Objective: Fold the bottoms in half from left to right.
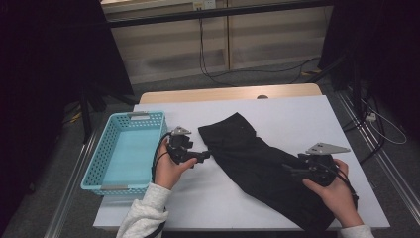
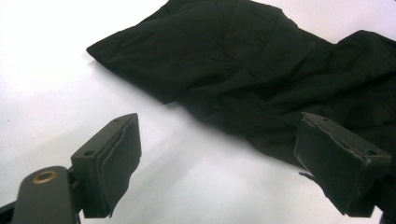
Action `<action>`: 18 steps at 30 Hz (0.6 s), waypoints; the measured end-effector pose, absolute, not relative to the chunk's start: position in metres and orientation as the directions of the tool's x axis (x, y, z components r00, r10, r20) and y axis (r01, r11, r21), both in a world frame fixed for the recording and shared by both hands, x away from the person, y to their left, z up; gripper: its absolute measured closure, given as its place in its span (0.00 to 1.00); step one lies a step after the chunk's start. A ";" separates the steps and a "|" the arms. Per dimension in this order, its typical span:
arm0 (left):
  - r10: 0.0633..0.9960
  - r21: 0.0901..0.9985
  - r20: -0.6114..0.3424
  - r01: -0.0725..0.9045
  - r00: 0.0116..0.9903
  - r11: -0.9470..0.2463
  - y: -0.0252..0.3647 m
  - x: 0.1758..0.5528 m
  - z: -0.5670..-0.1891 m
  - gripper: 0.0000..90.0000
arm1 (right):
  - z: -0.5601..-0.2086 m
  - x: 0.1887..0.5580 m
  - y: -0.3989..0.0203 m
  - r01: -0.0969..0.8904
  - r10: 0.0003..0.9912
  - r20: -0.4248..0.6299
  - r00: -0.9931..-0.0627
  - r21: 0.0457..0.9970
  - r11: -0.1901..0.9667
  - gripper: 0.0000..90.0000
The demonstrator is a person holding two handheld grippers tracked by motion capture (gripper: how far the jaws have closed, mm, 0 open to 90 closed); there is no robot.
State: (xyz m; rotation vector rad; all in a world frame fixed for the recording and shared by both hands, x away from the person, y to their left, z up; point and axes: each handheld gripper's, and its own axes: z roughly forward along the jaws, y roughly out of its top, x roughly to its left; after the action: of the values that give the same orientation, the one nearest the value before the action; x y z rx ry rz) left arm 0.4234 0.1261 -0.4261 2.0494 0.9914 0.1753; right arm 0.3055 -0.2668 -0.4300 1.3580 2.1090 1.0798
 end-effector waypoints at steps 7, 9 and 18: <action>0.704 0.738 -0.211 0.583 0.678 -0.340 0.130 0.422 -0.424 0.16 | -0.434 0.324 -0.234 0.582 0.874 0.055 -0.483 0.766 0.273 0.34; 0.704 0.739 -0.210 0.582 0.678 -0.340 0.131 0.422 -0.424 0.16 | -0.434 0.332 -0.223 0.578 0.871 0.051 -0.488 0.767 0.279 0.35; 0.713 0.741 -0.213 0.586 0.668 -0.328 0.126 0.431 -0.430 0.18 | -0.435 0.343 -0.223 0.599 0.875 0.063 -0.479 0.753 0.274 0.35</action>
State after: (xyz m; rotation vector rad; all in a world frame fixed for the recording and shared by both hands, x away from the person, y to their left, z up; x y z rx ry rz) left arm 0.4309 0.1256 -0.4295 2.0346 1.0041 0.1895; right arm 0.3432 -0.2232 -0.4353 1.3374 2.1847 1.0441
